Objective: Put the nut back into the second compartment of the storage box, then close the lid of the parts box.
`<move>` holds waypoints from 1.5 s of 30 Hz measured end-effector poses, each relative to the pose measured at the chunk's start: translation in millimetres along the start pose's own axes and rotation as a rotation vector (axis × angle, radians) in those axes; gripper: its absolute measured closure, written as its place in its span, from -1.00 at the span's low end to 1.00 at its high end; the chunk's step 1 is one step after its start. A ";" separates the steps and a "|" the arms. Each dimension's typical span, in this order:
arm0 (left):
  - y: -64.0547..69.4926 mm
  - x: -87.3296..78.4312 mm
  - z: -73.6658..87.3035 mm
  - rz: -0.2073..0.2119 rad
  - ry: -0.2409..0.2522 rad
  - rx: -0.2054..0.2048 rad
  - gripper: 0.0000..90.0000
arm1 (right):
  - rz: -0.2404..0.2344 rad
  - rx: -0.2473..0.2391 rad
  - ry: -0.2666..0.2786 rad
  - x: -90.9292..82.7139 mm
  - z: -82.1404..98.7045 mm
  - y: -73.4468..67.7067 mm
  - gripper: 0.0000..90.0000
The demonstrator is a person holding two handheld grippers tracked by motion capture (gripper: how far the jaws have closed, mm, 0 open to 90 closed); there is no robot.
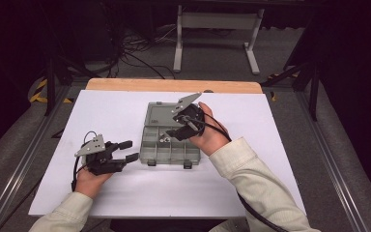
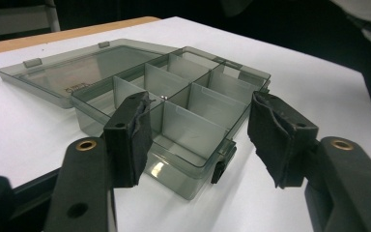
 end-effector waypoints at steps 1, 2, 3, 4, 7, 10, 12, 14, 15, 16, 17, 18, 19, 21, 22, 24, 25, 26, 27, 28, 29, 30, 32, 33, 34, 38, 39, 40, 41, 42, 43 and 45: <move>0.3 0.1 -0.3 -0.004 -0.005 0.001 -0.04 | 0.005 -0.002 0.012 -5.0 1.9 -1.1 -0.10; 0.3 0.5 -0.8 -0.006 -0.007 0.002 -0.03 | 0.007 0.004 0.016 -7.9 3.2 -2.1 -0.11; 0.2 0.4 -1.2 -0.008 -0.011 0.000 -0.01 | 0.012 0.002 0.022 -11.6 5.1 -2.9 -0.11; -0.2 0.4 -1.8 -0.008 -0.012 -0.002 0.01 | 0.014 0.006 0.028 -15.2 7.2 -4.1 -0.11; -0.6 -0.5 -2.6 -0.007 -0.020 -0.016 0.03 | 0.025 0.013 0.042 -25.8 15.7 -7.3 -0.10; -2.4 -2.6 -4.5 -0.015 -0.038 -0.026 0.10 | 0.035 0.023 0.056 -33.9 24.6 -10.0 -0.07; -2.4 -2.5 -5.1 -0.020 -0.043 -0.038 0.17 | 0.043 0.028 0.071 -38.4 30.4 -11.4 -0.05; -2.6 -2.4 -6.0 -0.028 -0.048 -0.039 0.22 | 0.052 0.034 0.085 -42.5 35.9 -12.9 -0.03; -2.8 -2.4 -6.4 -0.031 -0.052 -0.040 0.22 | 0.055 0.039 0.095 -44.7 38.6 -13.6 -0.03; -2.9 -2.2 -6.8 -0.033 -0.052 -0.045 0.22 | 0.061 0.042 0.108 -46.8 41.3 -13.9 -0.04; -2.9 -2.2 -6.8 -0.033 -0.052 -0.045 0.22 | 0.061 0.042 0.108 -46.8 41.3 -13.9 -0.04; -3.8 -1.2 -7.8 -0.039 -0.048 -0.055 0.22 | 0.069 0.050 0.137 -50.6 46.9 -14.1 -0.05; -3.8 -1.2 -7.8 -0.039 -0.048 -0.055 0.23 | 0.069 0.050 0.137 -50.6 46.9 -14.1 -0.05; -5.3 -0.6 -9.3 -0.048 -0.061 -0.058 0.26 | 0.077 0.058 0.156 -53.8 53.0 -14.1 -0.06; -6.0 0.2 -10.2 -0.053 -0.065 -0.061 0.26 | 0.084 0.066 0.164 -55.4 57.2 -13.8 -0.05; -6.8 0.9 -12.0 -0.061 -0.078 -0.063 0.32 | 0.097 0.081 0.172 -57.7 64.5 -12.5 -0.02; -7.3 1.9 -13.8 -0.071 -0.084 -0.067 0.35 | 0.099 0.086 0.174 -58.4 66.8 -12.3 0.02; -7.8 1.9 -15.0 -0.074 -0.091 -0.067 0.38 | 0.102 0.094 0.179 -59.6 71.2 -11.9 0.08; -8.7 2.9 -16.8 -0.080 -0.094 -0.065 0.40 | 0.104 0.096 0.180 -59.9 73.3 -11.5 0.12; -9.0 3.6 -17.9 -0.086 -0.095 -0.062 0.41 | 0.104 0.105 0.180 -60.1 76.7 -10.9 0.15; -10.1 4.0 -19.6 -0.103 -0.099 -0.043 0.41 | 0.110 0.105 0.176 -60.2 78.7 -10.3 0.16; -10.2 4.5 -20.7 -0.107 -0.106 -0.043 0.41 | 0.119 0.109 0.175 -60.0 81.4 -9.5 0.18; -13.5 6.0 -24.2 -0.125 -0.118 -0.035 0.46 | 0.128 0.097 0.186 -59.7 85.9 -7.4 0.26; -15.3 6.8 -25.5 -0.131 -0.122 -0.040 0.49 | 0.118 0.100 0.185 -59.5 87.6 -6.2 0.33; -17.2 7.5 -27.0 -0.134 -0.130 -0.047 0.52 | 0.105 0.112 0.189 -59.1 89.6 -5.0 0.38; -24.9 9.4 -33.3 -0.151 -0.157 -0.067 0.73 | 0.115 0.137 0.171 -58.0 94.5 -0.2 0.49; -26.4 10.0 -34.8 -0.157 -0.161 -0.071 0.77 | 0.121 0.138 0.165 -57.6 94.8 0.2 0.52; -28.5 10.6 -36.6 -0.162 -0.166 -0.078 0.83 | 0.125 0.136 0.157 -56.9 95.0 0.8 0.60; -29.8 10.9 -37.7 -0.160 -0.169 -0.082 0.89 | 0.127 0.136 0.148 -56.0 95.0 1.3 0.70; -30.7 11.2 -39.0 -0.162 -0.176 -0.097 0.93 | 0.128 0.139 0.142 -55.6 95.1 1.4 0.79; -32.3 11.9 -40.8 -0.167 -0.185 -0.102 0.97 | 0.129 0.139 0.136 -54.7 95.3 2.2 0.90; -34.4 13.3 -43.3 -0.179 -0.192 -0.103 0.99 | 0.125 0.149 0.121 -52.6 95.9 4.2 1.00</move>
Point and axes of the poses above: each handheld gripper's, and its own axes: x roughly forward along the jaws, z roughly out of its underside, y roughly to its right, the point moved 1 cm from there along x, roughly forward along the jaws, and after that the axes turned 8 degrees about -x, right-handed, at the moved point
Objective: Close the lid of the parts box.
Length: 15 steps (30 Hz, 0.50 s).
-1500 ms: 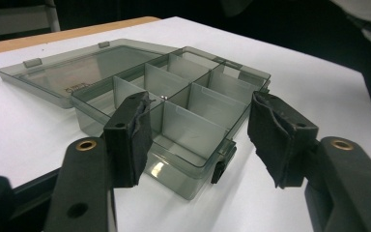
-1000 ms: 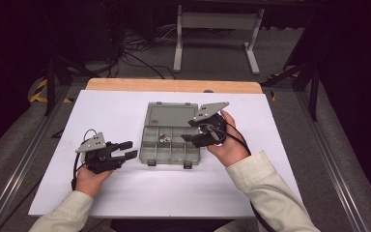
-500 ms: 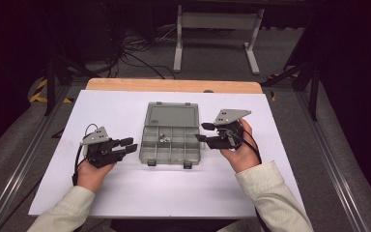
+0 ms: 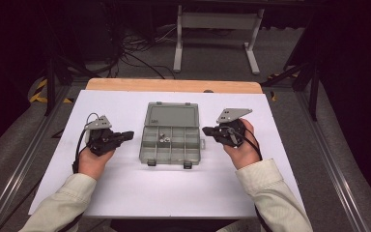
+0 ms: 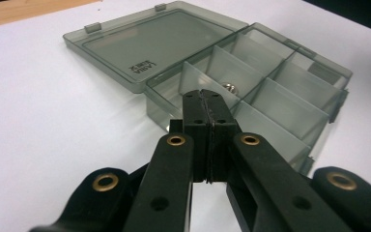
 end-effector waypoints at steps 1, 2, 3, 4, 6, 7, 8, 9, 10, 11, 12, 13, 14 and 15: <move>-1.2 0.6 -1.9 -0.004 -0.006 0.006 0.99 | 0.002 0.001 -0.006 0.9 0.2 0.9 1.00; -1.5 1.5 -3.2 -0.009 -0.009 0.002 0.99 | 0.006 0.002 -0.014 2.2 0.5 2.1 1.00; -1.4 2.2 -4.1 -0.011 -0.016 -0.007 0.99 | 0.008 0.006 -0.020 3.4 0.6 3.3 1.00; -2.4 3.6 -5.9 -0.016 -0.021 -0.002 0.99 | 0.009 0.010 -0.023 4.3 0.7 4.4 1.00; -3.9 6.4 -8.4 -0.028 -0.025 -0.001 0.99 | 0.012 0.014 -0.036 7.0 0.4 7.8 1.00; -5.2 7.9 -9.9 -0.035 -0.032 -0.001 0.99 | 0.014 0.015 -0.042 8.2 0.2 9.4 1.00; -6.6 9.6 -11.1 -0.036 -0.032 0.002 0.99 | 0.016 0.018 -0.050 9.8 -0.1 11.6 1.00; -7.5 11.5 -12.1 -0.042 -0.034 -0.009 0.99 | 0.017 0.020 -0.057 11.2 -0.2 13.7 1.00; -8.9 12.8 -13.0 -0.043 -0.035 -0.007 0.99 | 0.019 0.024 -0.064 13.1 -0.4 16.3 1.00; -10.6 14.4 -14.4 -0.046 -0.039 -0.008 0.99 | 0.020 0.026 -0.069 14.2 -0.5 17.9 1.00; -11.5 16.7 -15.6 -0.053 -0.036 -0.016 0.99 | 0.021 0.029 -0.075 15.7 -0.7 20.1 1.00; -12.4 18.9 -16.9 -0.055 -0.037 -0.020 0.99 | 0.020 0.034 -0.081 17.4 -0.9 22.3 1.00; -13.2 20.9 -18.2 -0.059 -0.041 -0.022 0.99 | 0.018 0.037 -0.086 19.3 -1.0 24.5 1.00; -13.4 22.4 -19.0 -0.058 -0.046 -0.030 0.99 | 0.017 0.039 -0.091 21.1 -1.2 26.4 1.00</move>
Point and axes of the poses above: each handheld gripper's, and its own axes: x roughly forward along the jaws, z roughly out of its underside, y roughly to its right, the point moved 1 cm from there along x, roughly forward along the jaws, and after that the axes turned 8 degrees about -x, right-handed, at the moved point
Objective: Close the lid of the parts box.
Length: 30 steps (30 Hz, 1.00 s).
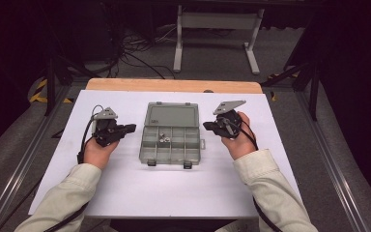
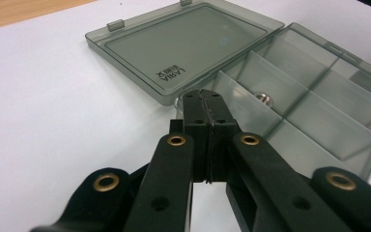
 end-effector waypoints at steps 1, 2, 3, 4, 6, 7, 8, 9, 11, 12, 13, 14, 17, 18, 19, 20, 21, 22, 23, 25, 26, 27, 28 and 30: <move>-0.8 2.2 -1.5 -0.002 -0.001 0.005 1.00 | -0.001 0.001 -0.005 1.4 -0.4 1.3 1.00; -0.9 3.8 -2.4 -0.003 -0.002 0.002 0.99 | -0.003 0.000 -0.009 3.4 -0.8 2.9 1.00; -1.2 6.6 -4.1 -0.002 -0.009 -0.007 1.00 | -0.004 0.001 -0.013 4.8 -1.1 4.1 1.00; -1.8 8.7 -5.2 -0.002 -0.014 -0.011 0.99 | -0.007 0.005 -0.020 7.5 -1.7 6.0 1.00; -2.3 12.3 -7.1 0.000 -0.025 -0.023 0.99 | -0.009 0.006 -0.029 11.4 -2.3 8.9 1.00; -2.2 15.3 -8.7 -0.005 -0.033 -0.024 0.99 | -0.012 0.006 -0.033 13.0 -2.5 9.9 1.00; -2.0 17.2 -9.9 -0.009 -0.039 -0.024 1.00 | -0.012 0.005 -0.043 15.7 -2.8 12.2 1.00; -2.0 17.2 -9.9 -0.009 -0.039 -0.024 0.99 | -0.012 0.005 -0.043 15.7 -2.8 12.2 1.00; -2.2 20.8 -12.0 -0.022 -0.054 -0.017 1.00 | -0.016 0.008 -0.050 19.2 -3.2 15.1 1.00; -3.2 23.5 -13.4 -0.031 -0.066 -0.003 1.00 | -0.018 0.011 -0.055 21.0 -3.3 16.3 1.00; -3.5 25.2 -14.0 -0.036 -0.072 -0.006 1.00 | -0.025 0.011 -0.061 23.9 -3.2 18.5 1.00; -4.1 26.9 -14.5 -0.041 -0.077 -0.006 1.00 | -0.029 0.014 -0.066 25.9 -3.0 19.6 1.00; -7.4 31.7 -15.5 -0.056 -0.098 -0.013 1.00 | -0.033 0.016 -0.084 31.4 -1.9 22.4 1.00; -8.3 33.1 -15.6 -0.059 -0.104 -0.020 1.00 | -0.033 0.018 -0.093 33.7 -1.5 23.4 1.00; -9.9 34.8 -15.9 -0.066 -0.118 -0.023 1.00 | -0.038 0.015 -0.097 34.8 -1.2 24.2 1.00; -11.3 36.2 -16.2 -0.073 -0.123 -0.022 1.00 | -0.039 0.016 -0.102 37.1 -0.9 25.1 1.00; -12.8 37.7 -16.2 -0.076 -0.128 -0.027 1.00 | -0.039 0.017 -0.105 38.8 -0.6 25.7 1.00; -13.9 38.7 -16.4 -0.079 -0.132 -0.029 1.00 | -0.043 0.019 -0.109 40.7 -0.3 26.4 1.00; -15.0 39.5 -16.7 -0.085 -0.137 -0.029 1.00 | -0.043 0.021 -0.112 42.5 -0.1 26.7 1.00; -16.2 41.2 -17.0 -0.091 -0.148 -0.036 1.00 | -0.046 0.023 -0.120 45.2 0.4 27.3 1.00; -17.0 41.7 -17.3 -0.093 -0.154 -0.034 1.00 | -0.048 0.020 -0.123 47.0 0.7 27.9 1.00; -18.0 42.7 -17.8 -0.101 -0.161 -0.034 1.00 | -0.048 0.023 -0.126 48.0 0.7 28.0 1.00; -19.1 43.4 -18.2 -0.106 -0.165 -0.033 1.00 | -0.052 0.020 -0.130 49.8 1.1 28.6 1.00; -20.9 44.6 -18.5 -0.109 -0.174 -0.037 1.00 | -0.053 0.021 -0.138 52.8 1.5 29.0 1.00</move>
Point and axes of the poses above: each handheld gripper's, and its own axes: x roughly forward along the jaws, z roughly out of its underside, y roughly to its right, the point moved 1 cm from there along x, roughly forward along the jaws, and after that the axes turned 8 degrees about -x, right-handed, at the moved point
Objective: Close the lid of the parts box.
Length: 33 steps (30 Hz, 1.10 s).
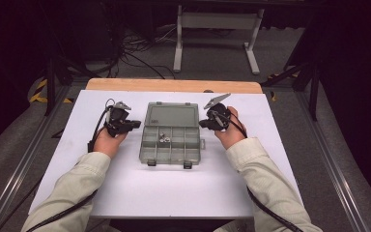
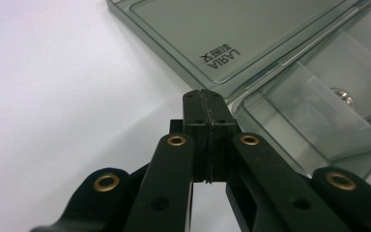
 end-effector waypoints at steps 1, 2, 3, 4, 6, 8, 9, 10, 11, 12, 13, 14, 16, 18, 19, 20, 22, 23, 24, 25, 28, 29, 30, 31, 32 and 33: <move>-1.1 0.6 -0.3 -0.002 -0.005 -0.004 1.00 | -0.001 -0.001 -0.005 1.0 0.0 0.1 1.00; -2.5 1.1 -0.8 -0.008 -0.009 -0.005 1.00 | -0.005 -0.004 -0.009 2.3 0.0 0.5 1.00; -3.3 1.7 -1.0 -0.012 -0.015 -0.005 1.00 | -0.005 -0.001 -0.012 3.8 -0.2 0.6 1.00; -3.9 2.3 -1.1 -0.019 -0.015 -0.006 1.00 | -0.007 -0.004 -0.018 4.8 -0.3 1.0 1.00; -5.9 3.3 -1.7 -0.025 -0.020 -0.004 1.00 | -0.010 -0.003 -0.024 7.4 -0.5 1.6 1.00; -6.3 4.3 -2.1 -0.026 -0.027 -0.011 1.00 | -0.013 -0.007 -0.031 9.8 -0.2 2.8 1.00; -6.4 5.2 -2.3 -0.027 -0.032 -0.014 1.00 | -0.016 -0.008 -0.036 10.6 0.0 3.3 1.00; -7.1 6.5 -2.8 -0.032 -0.034 -0.010 1.00 | -0.017 -0.008 -0.039 11.9 0.2 3.9 1.00; -7.6 7.4 -3.1 -0.029 -0.040 -0.009 1.00 | -0.019 -0.007 -0.047 13.4 0.3 4.4 1.00; -7.5 8.5 -3.1 -0.026 -0.044 -0.021 1.00 | -0.018 -0.008 -0.047 14.1 0.3 4.9 1.00; -8.1 9.4 -3.5 -0.023 -0.046 -0.022 1.00 | -0.019 -0.003 -0.049 14.0 0.1 5.4 1.00; -8.4 10.2 -3.7 -0.022 -0.049 -0.023 1.00 | -0.021 -0.001 -0.051 14.0 0.1 6.0 1.00; -8.5 12.1 -4.1 -0.017 -0.060 -0.031 1.00 | -0.020 0.001 -0.057 14.4 0.4 6.8 1.00; -9.1 14.6 -4.5 -0.020 -0.064 -0.034 1.00 | -0.015 0.003 -0.068 15.1 2.0 8.2 1.00; -9.6 15.0 -4.7 -0.022 -0.069 -0.029 1.00 | -0.011 0.007 -0.072 15.3 2.8 9.1 1.00; -10.0 15.7 -4.7 -0.023 -0.072 -0.028 1.00 | -0.006 0.011 -0.074 15.3 3.4 9.9 1.00; -10.2 17.1 -4.3 -0.018 -0.078 -0.044 1.00 | -0.005 0.020 -0.080 15.6 4.9 12.0 1.00; -11.2 17.6 -4.5 -0.021 -0.077 -0.037 1.00 | -0.005 0.025 -0.084 16.5 5.9 12.9 1.00; -11.2 18.3 -4.0 -0.014 -0.080 -0.047 1.00 | -0.006 0.023 -0.088 17.1 6.5 13.7 1.00; -11.5 18.8 -3.8 -0.014 -0.082 -0.050 1.00 | -0.007 0.025 -0.096 18.4 7.3 14.4 1.00; -13.2 20.8 -4.0 -0.016 -0.086 -0.040 1.00 | -0.011 0.026 -0.113 22.4 8.5 15.6 1.00; -12.4 21.4 -3.6 -0.010 -0.089 -0.055 1.00 | -0.013 0.024 -0.116 23.8 8.7 16.1 1.00; -12.2 21.9 -3.7 -0.009 -0.089 -0.059 1.00 | -0.013 0.028 -0.118 24.7 8.7 16.0 1.00; -12.1 22.4 -3.8 -0.006 -0.089 -0.059 1.00 | -0.017 0.021 -0.121 26.1 8.8 16.7 1.00; -11.9 22.7 -4.0 -0.005 -0.089 -0.059 1.00 | -0.018 0.020 -0.123 27.2 8.8 17.1 1.00; -11.4 23.4 -4.1 -0.003 -0.088 -0.060 1.00 | -0.020 0.021 -0.124 27.9 8.7 17.2 1.00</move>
Point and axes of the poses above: each handheld gripper's, and its own axes: x roughly forward along the jaws, z roughly out of its underside, y roughly to its right, the point moved 1 cm from there along x, roughly forward along the jaws, and after that the axes turned 8 degrees about -x, right-handed, at the moved point
